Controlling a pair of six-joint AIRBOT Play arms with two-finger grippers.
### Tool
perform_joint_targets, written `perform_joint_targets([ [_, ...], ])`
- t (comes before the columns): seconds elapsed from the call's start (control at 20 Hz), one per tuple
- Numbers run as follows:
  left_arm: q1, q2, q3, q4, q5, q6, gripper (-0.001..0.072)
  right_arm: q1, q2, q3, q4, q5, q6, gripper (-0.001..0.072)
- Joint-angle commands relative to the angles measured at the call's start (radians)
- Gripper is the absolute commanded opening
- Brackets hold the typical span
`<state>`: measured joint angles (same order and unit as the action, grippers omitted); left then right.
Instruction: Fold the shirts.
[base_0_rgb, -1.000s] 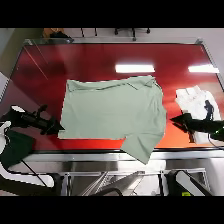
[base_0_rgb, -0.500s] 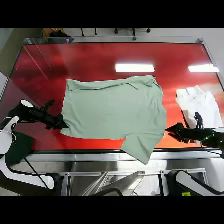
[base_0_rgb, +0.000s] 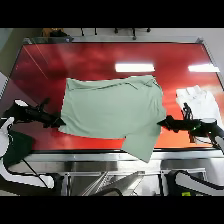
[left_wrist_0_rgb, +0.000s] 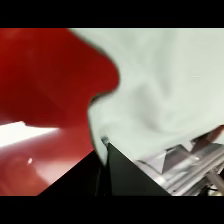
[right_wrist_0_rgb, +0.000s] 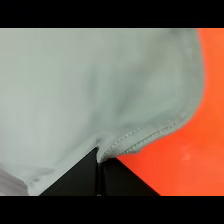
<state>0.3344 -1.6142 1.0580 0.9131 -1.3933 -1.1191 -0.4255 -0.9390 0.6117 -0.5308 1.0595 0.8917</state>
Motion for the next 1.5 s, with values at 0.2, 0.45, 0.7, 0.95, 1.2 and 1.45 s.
perform_joint_targets([
  [0.2, 0.051, 0.493, 0.444, -0.562, -0.135, 0.036, 0.0015, 0.031, 0.276, 0.797, 0.305, 0.086, -0.058, 0.0021],
  [0.45, 0.322, 0.772, 0.903, -0.643, 0.032, -0.070, 0.0015, 0.020, 0.336, 1.262, 0.217, -0.066, -0.055, 0.0021],
  [0.7, 0.525, 0.796, 0.896, -0.643, 0.022, -0.138, 0.0015, 0.020, 0.301, 1.339, 0.087, -0.057, -0.021, 0.0022],
  [0.95, 0.315, 0.593, 0.667, -0.637, -0.054, 0.023, 0.0019, 0.033, 0.061, 1.271, 0.089, 0.176, 0.085, 0.0020],
  [1.2, -0.073, 0.232, 0.535, -0.216, 0.076, 0.071, 0.0018, 0.192, -0.181, 0.884, -0.035, 0.019, 0.049, 0.0019],
  [1.45, -0.128, -0.200, 0.594, -0.126, 0.232, 0.026, 0.0016, 0.203, -0.483, 0.766, -0.051, -0.271, -0.035, 0.0019],
])
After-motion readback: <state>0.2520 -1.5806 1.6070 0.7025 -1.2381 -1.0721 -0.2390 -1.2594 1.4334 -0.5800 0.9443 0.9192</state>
